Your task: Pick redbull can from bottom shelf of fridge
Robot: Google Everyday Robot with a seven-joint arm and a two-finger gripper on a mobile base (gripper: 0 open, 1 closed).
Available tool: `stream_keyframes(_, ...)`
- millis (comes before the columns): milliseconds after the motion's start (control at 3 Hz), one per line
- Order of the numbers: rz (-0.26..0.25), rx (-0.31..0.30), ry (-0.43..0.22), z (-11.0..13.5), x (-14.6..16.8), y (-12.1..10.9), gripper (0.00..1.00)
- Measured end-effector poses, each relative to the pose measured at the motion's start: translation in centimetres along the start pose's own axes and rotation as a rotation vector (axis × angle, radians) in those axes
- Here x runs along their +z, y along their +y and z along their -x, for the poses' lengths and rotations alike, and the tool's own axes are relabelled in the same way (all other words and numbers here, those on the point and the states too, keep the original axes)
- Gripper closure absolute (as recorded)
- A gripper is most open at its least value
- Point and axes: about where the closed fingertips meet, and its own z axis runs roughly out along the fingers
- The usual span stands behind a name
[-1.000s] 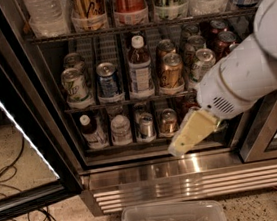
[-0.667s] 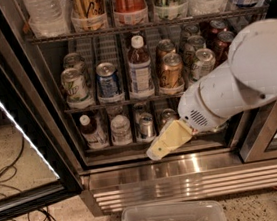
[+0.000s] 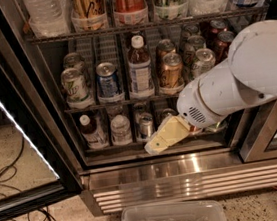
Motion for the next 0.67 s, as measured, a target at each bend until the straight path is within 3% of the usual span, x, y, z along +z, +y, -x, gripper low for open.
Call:
stream_keyframes(333,0.042,0.062,-0.061,-0.4,2.5,1.0,0.0)
stream_keyframes(667,0.135,0.187,-0.152,-1.2,8.7,3.4,0.0)
